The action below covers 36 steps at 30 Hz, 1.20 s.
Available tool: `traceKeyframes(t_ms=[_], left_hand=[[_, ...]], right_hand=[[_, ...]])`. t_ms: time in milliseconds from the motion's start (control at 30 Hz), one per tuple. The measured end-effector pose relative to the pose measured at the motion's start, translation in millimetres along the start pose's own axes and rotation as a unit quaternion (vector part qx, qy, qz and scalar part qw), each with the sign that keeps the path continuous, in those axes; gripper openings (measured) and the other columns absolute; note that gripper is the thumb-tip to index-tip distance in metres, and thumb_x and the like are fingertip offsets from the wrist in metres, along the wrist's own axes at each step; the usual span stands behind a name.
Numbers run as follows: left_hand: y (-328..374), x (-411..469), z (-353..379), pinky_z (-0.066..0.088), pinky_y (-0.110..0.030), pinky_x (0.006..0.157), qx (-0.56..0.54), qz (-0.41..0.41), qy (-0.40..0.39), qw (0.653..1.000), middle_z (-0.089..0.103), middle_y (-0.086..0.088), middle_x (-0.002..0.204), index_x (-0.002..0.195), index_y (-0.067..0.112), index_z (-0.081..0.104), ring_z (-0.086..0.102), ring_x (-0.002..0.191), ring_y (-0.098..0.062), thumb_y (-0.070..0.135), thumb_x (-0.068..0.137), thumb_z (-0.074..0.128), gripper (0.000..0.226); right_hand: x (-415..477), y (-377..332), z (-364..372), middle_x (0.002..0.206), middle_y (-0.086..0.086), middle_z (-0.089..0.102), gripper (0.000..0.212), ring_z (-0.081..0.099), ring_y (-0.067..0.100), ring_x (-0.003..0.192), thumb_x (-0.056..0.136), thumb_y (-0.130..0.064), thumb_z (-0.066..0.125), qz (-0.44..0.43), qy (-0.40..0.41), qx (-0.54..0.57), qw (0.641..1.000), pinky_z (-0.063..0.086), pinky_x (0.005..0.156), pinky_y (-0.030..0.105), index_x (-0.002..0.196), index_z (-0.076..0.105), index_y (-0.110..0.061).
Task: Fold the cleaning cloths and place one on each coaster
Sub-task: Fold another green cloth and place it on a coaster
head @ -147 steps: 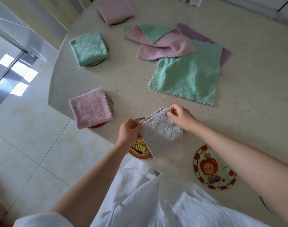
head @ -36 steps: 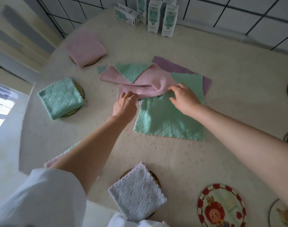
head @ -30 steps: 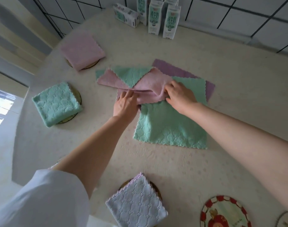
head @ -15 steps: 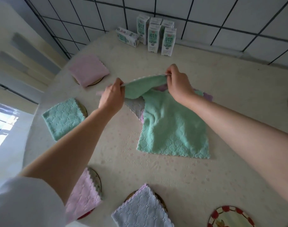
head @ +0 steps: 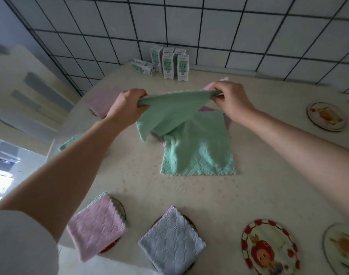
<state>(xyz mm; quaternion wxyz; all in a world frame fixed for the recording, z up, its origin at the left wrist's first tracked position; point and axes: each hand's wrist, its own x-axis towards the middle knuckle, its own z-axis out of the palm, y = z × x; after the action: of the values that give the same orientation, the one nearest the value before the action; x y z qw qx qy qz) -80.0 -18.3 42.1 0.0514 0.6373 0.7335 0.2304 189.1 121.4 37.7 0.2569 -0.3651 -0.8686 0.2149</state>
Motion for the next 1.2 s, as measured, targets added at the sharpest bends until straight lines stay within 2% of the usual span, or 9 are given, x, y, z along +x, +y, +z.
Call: traceKeyframes(t_ms=[100, 200, 433, 600, 733, 867, 967, 1033, 1200], left_hand=[[27.4, -0.7, 3.2, 0.048, -0.036, 0.069, -0.001, 0.011, 0.079, 0.997, 0.063, -0.012, 0.090, 0.092, 0.005, 0.062, 0.059, 0.080, -0.031, 0.008, 0.079, 0.065, 0.013], [61.0, -7.2, 10.7, 0.049, -0.037, 0.066, -0.003, 0.023, 0.124, 0.992, 0.062, -0.010, 0.092, 0.094, 0.006, 0.062, 0.058, 0.079, -0.031, 0.008, 0.080, 0.064, 0.014], [146.0, -51.4, 52.5, 0.049, -0.034, 0.062, -0.001, 0.057, 0.166, 0.984, 0.056, -0.008, 0.087, 0.094, 0.009, 0.068, 0.057, 0.075, -0.026, 0.003, 0.078, 0.061, 0.018], [199.4, -118.0, 107.0, 0.048, -0.035, 0.063, -0.008, 0.069, 0.097, 0.993, 0.058, -0.011, 0.085, 0.089, 0.003, 0.070, 0.058, 0.073, -0.029, -0.005, 0.073, 0.065, 0.018], [228.2, -189.4, 156.2, 0.051, -0.036, 0.066, -0.023, 0.054, 0.024, 0.998, 0.061, -0.009, 0.084, 0.083, 0.003, 0.069, 0.059, 0.076, -0.028, -0.007, 0.072, 0.067, 0.015], [246.4, -259.7, 193.2, 0.055, -0.039, 0.074, -0.031, 0.027, -0.045, 0.998, 0.071, -0.008, 0.090, 0.090, 0.005, 0.072, 0.065, 0.084, -0.028, -0.008, 0.070, 0.070, 0.023], [257.0, -299.3, 209.5, 0.056, -0.039, 0.080, -0.034, 0.026, -0.081, 0.996, 0.073, -0.008, 0.093, 0.094, 0.005, 0.073, 0.069, 0.087, -0.025, -0.004, 0.072, 0.074, 0.024], [262.8, -318.4, 215.4, 0.056, -0.036, 0.082, -0.044, 0.027, -0.093, 0.994, 0.074, -0.007, 0.091, 0.093, 0.006, 0.073, 0.069, 0.085, -0.023, -0.001, 0.072, 0.076, 0.022], [270.8, -352.1, 220.0, 0.057, -0.030, 0.069, -0.055, -0.053, -0.151, 0.986, 0.075, -0.001, 0.088, 0.095, 0.015, 0.075, 0.070, 0.077, -0.020, -0.001, 0.068, 0.077, 0.031]], right_hand=[[-19.5, 2.1, -24.1, 0.101, 0.010, 0.071, 0.019, 0.065, 0.021, 0.092, 0.083, 0.001, 0.062, -0.004, 0.073, -0.014, 0.997, 0.047, 0.083, 0.020, 0.099, 0.070, -0.005], [-44.4, 8.1, -50.2, 0.100, 0.012, 0.071, 0.023, 0.064, 0.019, 0.091, 0.084, 0.005, 0.056, -0.008, 0.118, -0.018, 0.993, 0.034, 0.082, 0.001, 0.101, 0.070, -0.003], [-139.6, 61.0, -97.4, 0.104, 0.016, 0.069, 0.031, 0.066, 0.028, 0.094, 0.083, 0.006, 0.051, -0.030, 0.135, -0.059, 0.989, 0.041, 0.086, 0.017, 0.109, 0.067, -0.002], [-232.6, 104.5, -112.6, 0.098, 0.016, 0.069, 0.027, 0.066, 0.030, 0.089, 0.080, 0.010, 0.058, -0.036, 0.096, -0.074, 0.992, 0.046, 0.083, 0.026, 0.104, 0.067, -0.001], [-312.6, 130.2, -119.3, 0.096, 0.014, 0.069, 0.026, 0.067, 0.027, 0.088, 0.080, 0.010, 0.063, -0.055, 0.003, -0.070, 0.996, 0.051, 0.082, 0.029, 0.103, 0.066, -0.001], [-381.4, 148.1, -121.5, 0.095, 0.007, 0.071, 0.025, 0.068, 0.021, 0.085, 0.078, 0.004, 0.069, -0.057, -0.074, -0.084, 0.992, 0.057, 0.073, 0.031, 0.101, 0.068, -0.006], [-421.1, 156.7, -121.0, 0.088, 0.001, 0.072, 0.023, 0.065, 0.021, 0.082, 0.074, -0.001, 0.073, -0.071, -0.100, -0.120, 0.985, 0.053, 0.067, 0.027, 0.094, 0.070, -0.010], [-441.6, 161.0, -119.1, 0.084, -0.001, 0.070, 0.020, 0.061, 0.022, 0.082, 0.074, -0.003, 0.072, -0.074, -0.118, -0.125, 0.982, 0.053, 0.065, 0.033, 0.092, 0.070, -0.011], [-471.0, 169.5, -113.6, 0.085, -0.005, 0.065, 0.015, 0.054, 0.020, 0.088, 0.078, -0.006, 0.068, -0.092, -0.170, -0.103, 0.976, 0.046, 0.074, 0.032, 0.092, 0.068, -0.013]])
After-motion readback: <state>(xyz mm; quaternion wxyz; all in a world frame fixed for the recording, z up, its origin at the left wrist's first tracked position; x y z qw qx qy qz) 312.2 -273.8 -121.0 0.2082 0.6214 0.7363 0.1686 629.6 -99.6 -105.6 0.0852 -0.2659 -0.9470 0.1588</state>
